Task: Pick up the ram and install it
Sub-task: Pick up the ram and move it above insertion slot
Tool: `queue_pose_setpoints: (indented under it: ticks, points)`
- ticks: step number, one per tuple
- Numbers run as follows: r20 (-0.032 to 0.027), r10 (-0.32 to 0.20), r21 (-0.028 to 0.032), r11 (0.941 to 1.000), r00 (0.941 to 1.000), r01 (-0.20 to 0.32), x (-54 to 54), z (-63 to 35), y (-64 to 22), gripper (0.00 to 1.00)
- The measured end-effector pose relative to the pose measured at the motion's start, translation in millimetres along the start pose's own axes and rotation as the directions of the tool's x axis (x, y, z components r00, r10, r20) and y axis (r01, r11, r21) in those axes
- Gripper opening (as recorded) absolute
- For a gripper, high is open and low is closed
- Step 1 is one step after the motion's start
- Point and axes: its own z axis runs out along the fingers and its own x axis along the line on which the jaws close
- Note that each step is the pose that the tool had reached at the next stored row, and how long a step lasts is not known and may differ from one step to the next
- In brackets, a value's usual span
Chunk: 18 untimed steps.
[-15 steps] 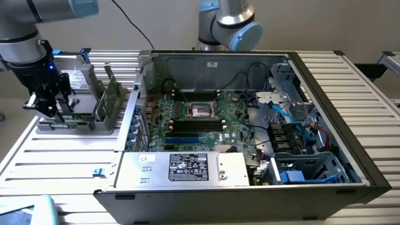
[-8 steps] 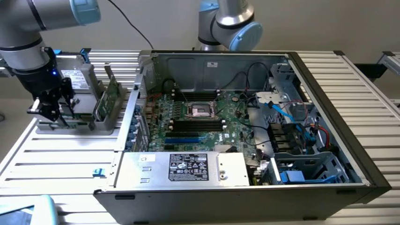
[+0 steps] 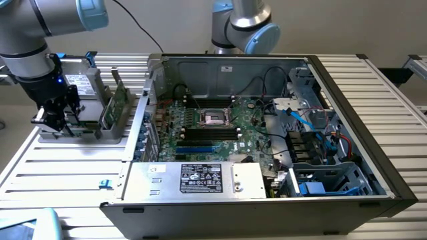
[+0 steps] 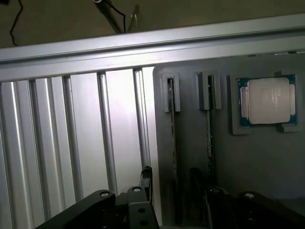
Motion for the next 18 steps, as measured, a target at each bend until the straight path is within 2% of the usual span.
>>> queue_pose_setpoints:
  ticks: [12,14,18]
  points:
    - [0.0021,0.0,-0.0001,1.0,1.0,0.0,-4.2,7.4,2.2,0.45]
    - [0.0041,0.0,-0.0001,1.0,1.0,0.0,-4.2,8.2,2.7,0.45]
    - [0.0133,0.0,-0.0016,1.0,0.9999,0.0,-4.4,11.8,2.7,0.45]
